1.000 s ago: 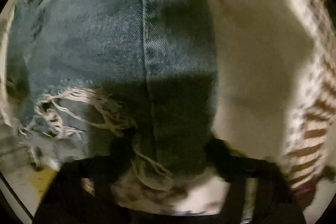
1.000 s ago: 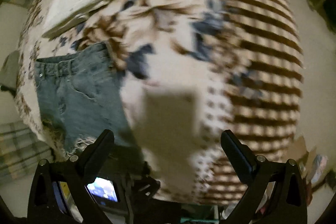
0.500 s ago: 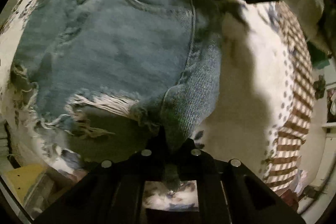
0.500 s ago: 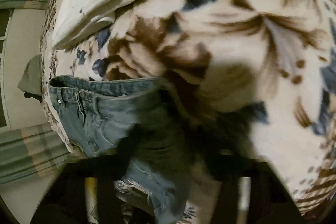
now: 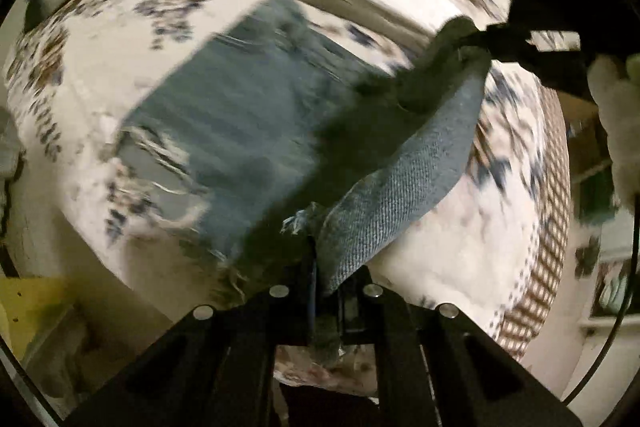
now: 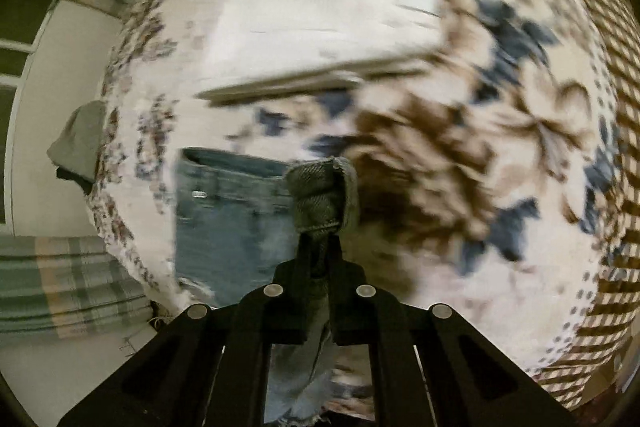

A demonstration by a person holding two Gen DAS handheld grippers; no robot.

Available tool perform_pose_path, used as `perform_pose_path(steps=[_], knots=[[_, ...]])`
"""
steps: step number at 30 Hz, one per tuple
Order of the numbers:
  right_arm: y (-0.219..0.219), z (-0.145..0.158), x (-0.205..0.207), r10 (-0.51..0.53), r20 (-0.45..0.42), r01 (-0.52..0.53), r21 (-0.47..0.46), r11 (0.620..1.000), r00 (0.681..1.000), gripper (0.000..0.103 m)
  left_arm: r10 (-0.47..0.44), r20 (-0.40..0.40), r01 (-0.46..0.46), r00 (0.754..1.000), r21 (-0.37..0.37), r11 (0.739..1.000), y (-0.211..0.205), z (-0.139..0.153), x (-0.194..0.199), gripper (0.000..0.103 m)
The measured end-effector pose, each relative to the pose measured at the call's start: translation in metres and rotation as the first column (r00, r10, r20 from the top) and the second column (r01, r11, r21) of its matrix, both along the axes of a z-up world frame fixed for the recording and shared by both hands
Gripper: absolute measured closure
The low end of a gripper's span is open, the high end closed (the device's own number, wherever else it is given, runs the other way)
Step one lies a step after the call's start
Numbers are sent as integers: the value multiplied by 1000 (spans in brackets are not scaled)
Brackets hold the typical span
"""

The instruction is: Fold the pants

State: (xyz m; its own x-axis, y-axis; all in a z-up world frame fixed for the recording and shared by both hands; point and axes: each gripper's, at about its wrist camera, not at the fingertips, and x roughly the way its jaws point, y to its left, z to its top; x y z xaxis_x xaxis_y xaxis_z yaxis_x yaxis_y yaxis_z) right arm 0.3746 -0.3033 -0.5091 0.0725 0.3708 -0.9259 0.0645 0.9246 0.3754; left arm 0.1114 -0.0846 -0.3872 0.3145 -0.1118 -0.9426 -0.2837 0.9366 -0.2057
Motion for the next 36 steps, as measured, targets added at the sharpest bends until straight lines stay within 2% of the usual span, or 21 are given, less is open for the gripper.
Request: perform_pose_path(steps=[3, 6, 9, 13, 18, 20, 23, 26, 27, 30, 31, 32, 34, 36], knots=[[49, 20, 8, 39, 36, -38, -14, 999, 999, 97, 72, 15, -72, 997, -2, 997, 50, 7, 4, 98], [108, 21, 24, 73, 38, -71, -32, 997, 997, 97, 123, 8, -123, 992, -6, 992, 86, -1, 12, 98], [169, 9, 41, 124, 41, -120, -85, 989, 991, 97, 170, -15, -170, 985, -13, 985, 122, -20, 19, 98], [229, -24, 56, 163, 14, -159, -153, 975, 987, 97, 214, -56, -215, 975, -18, 976, 162, -55, 29, 98], [276, -64, 64, 201, -18, -199, -249, 948, 979, 97, 256, -99, -261, 962, -48, 964, 190, -93, 34, 97], [289, -74, 66, 214, -25, -213, -272, 939, 977, 97, 278, -115, -286, 954, -67, 956, 196, -104, 35, 94], [301, -86, 70, 226, -35, -226, -298, 927, 973, 97, 332, -134, -350, 934, -139, 926, 206, -116, 31, 93], [307, -92, 72, 244, -49, -247, -308, 919, 969, 97, 376, -131, -395, 917, -173, 902, 211, -115, 26, 92], [308, -93, 73, 249, -54, -254, -299, 920, 967, 97, 390, -129, -408, 912, -172, 897, 212, -113, 24, 88], [311, -90, 75, 273, -61, -279, -265, 923, 960, 91, 427, -112, -441, 897, -151, 885, 215, -103, 15, 60], [310, -89, 75, 283, -68, -291, -228, 929, 957, 83, 444, -107, -456, 889, -151, 877, 217, -100, 11, 42], [308, -87, 74, 295, -76, -304, -188, 934, 952, 71, 467, -103, -478, 878, -147, 866, 220, -97, 7, 27], [303, -82, 72, 316, -76, -324, -127, 938, 946, 58, 502, -105, -512, 859, -141, 847, 225, -92, -1, 24], [295, -74, 66, 333, -63, -337, -79, 938, 941, 50, 536, -102, -545, 838, -143, 826, 225, -85, -8, 24]])
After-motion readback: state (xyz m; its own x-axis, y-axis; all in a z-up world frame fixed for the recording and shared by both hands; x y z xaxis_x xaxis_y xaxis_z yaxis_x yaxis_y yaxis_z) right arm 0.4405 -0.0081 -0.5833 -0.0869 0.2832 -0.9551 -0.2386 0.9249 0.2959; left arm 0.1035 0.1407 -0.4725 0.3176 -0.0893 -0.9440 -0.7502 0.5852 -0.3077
